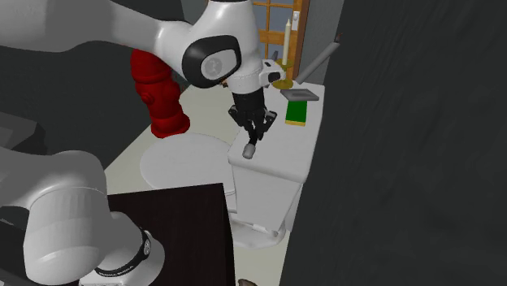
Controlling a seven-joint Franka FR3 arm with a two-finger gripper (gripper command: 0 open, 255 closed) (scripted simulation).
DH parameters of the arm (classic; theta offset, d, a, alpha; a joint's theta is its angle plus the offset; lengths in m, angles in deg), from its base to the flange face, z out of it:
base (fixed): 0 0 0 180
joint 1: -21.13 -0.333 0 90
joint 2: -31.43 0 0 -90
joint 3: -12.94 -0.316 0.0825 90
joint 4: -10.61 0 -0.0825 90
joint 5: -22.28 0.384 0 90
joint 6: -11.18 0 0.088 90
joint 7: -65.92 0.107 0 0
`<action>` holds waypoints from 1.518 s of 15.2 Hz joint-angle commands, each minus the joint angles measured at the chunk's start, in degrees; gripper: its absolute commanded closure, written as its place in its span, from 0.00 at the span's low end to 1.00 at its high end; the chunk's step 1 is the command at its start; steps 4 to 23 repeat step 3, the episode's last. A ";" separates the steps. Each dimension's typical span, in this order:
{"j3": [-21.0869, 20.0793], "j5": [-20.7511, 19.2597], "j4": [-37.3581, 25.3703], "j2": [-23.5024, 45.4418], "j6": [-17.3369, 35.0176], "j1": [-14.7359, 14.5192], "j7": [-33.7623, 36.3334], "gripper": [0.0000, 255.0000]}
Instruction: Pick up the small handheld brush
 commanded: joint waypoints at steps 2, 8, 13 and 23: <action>0.21 0.05 -1.20 -0.77 -1.99 -0.02 -0.22 1.00; 0.21 0.05 -1.21 -0.76 -1.98 -0.02 -0.22 1.00; 0.21 0.05 -1.21 -0.76 -1.98 -0.02 -0.22 1.00; 0.21 0.05 -1.21 -0.76 -1.98 -0.02 -0.22 1.00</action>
